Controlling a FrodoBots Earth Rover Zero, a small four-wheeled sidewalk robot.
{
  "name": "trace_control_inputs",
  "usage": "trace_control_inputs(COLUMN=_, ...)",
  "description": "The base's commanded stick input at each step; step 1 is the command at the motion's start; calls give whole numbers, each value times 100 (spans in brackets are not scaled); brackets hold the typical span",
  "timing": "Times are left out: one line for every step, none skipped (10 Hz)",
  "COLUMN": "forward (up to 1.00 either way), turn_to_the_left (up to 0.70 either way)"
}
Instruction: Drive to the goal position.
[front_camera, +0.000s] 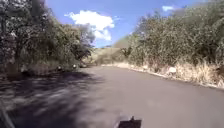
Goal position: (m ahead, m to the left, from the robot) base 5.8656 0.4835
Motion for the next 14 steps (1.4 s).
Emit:
trace_control_inputs(forward=50, turn_to_the_left=0)
trace_control_inputs(forward=50, turn_to_the_left=0)
trace_control_inputs(forward=50, turn_to_the_left=0)
trace_control_inputs(forward=50, turn_to_the_left=0)
trace_control_inputs(forward=50, turn_to_the_left=0)
trace_control_inputs(forward=50, turn_to_the_left=0)
trace_control_inputs(forward=50, turn_to_the_left=0)
trace_control_inputs(forward=50, turn_to_the_left=0)
trace_control_inputs(forward=50, turn_to_the_left=0)
trace_control_inputs(forward=50, turn_to_the_left=0)
trace_control_inputs(forward=50, turn_to_the_left=0)
trace_control_inputs(forward=50, turn_to_the_left=0)
trace_control_inputs(forward=50, turn_to_the_left=0)
trace_control_inputs(forward=50, turn_to_the_left=0)
